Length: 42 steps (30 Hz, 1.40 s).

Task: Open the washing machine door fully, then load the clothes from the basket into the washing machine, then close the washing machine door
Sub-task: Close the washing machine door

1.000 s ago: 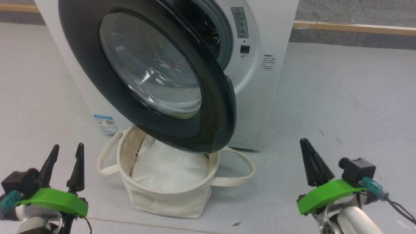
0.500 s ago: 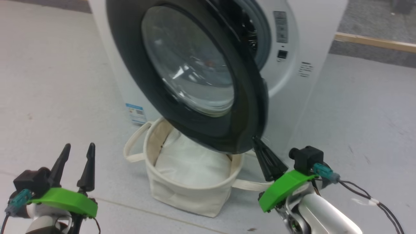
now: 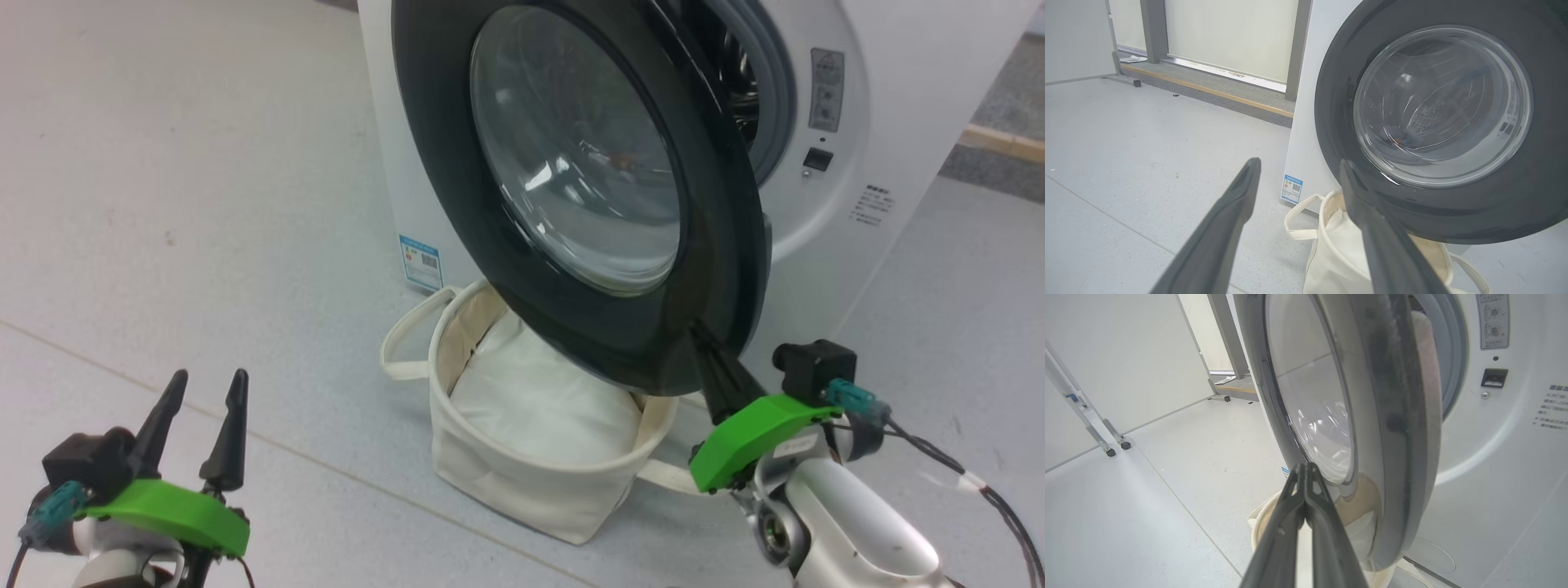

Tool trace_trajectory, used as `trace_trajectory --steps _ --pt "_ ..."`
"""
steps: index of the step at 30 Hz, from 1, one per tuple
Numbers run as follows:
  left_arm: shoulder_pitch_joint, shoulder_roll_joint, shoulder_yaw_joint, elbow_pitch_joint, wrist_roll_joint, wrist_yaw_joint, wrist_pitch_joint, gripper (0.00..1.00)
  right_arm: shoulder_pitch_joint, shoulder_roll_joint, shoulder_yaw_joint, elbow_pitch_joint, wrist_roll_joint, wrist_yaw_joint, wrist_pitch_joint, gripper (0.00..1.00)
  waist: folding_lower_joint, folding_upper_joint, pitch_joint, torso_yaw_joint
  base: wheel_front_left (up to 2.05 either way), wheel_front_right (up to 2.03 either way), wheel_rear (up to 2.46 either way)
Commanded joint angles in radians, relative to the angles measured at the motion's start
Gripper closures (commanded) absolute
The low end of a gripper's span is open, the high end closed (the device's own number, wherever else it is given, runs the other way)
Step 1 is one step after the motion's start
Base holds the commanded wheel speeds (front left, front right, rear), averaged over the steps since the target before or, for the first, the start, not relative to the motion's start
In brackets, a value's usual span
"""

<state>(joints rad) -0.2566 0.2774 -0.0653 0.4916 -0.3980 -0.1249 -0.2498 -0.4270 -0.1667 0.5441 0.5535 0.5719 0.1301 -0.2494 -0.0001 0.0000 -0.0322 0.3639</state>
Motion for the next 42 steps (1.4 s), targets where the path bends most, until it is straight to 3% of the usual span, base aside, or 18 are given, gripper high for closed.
trace_trajectory --steps 1,24,34,42 --pt "-0.038 0.036 0.030 -0.031 -0.006 -0.006 -0.012 0.00 -0.048 -0.007 -0.012 -0.020 -0.006 0.001 -0.012 1.00 0.0001 0.0000 0.014 0.006 0.00 0.00 0.00" --pt "-0.084 0.045 0.026 -0.094 -0.043 -0.006 -0.012 0.00 -0.182 -0.078 -0.215 -0.027 -0.105 0.001 -0.012 1.00 0.0001 0.0000 0.214 -0.011 0.00 0.00 0.00" --pt "-0.130 0.049 0.049 -0.137 -0.057 -0.006 -0.012 0.00 -0.340 -0.126 -0.297 -0.024 -0.148 0.001 -0.012 1.00 0.0001 0.0000 0.359 -0.006 0.00 0.00 0.00" --pt "-0.154 0.048 0.047 -0.134 -0.054 -0.006 -0.012 0.00 -0.461 -0.134 -0.386 0.038 -0.128 0.001 -0.012 1.00 0.0001 0.0000 0.383 -0.004 0.00 0.00 0.00"
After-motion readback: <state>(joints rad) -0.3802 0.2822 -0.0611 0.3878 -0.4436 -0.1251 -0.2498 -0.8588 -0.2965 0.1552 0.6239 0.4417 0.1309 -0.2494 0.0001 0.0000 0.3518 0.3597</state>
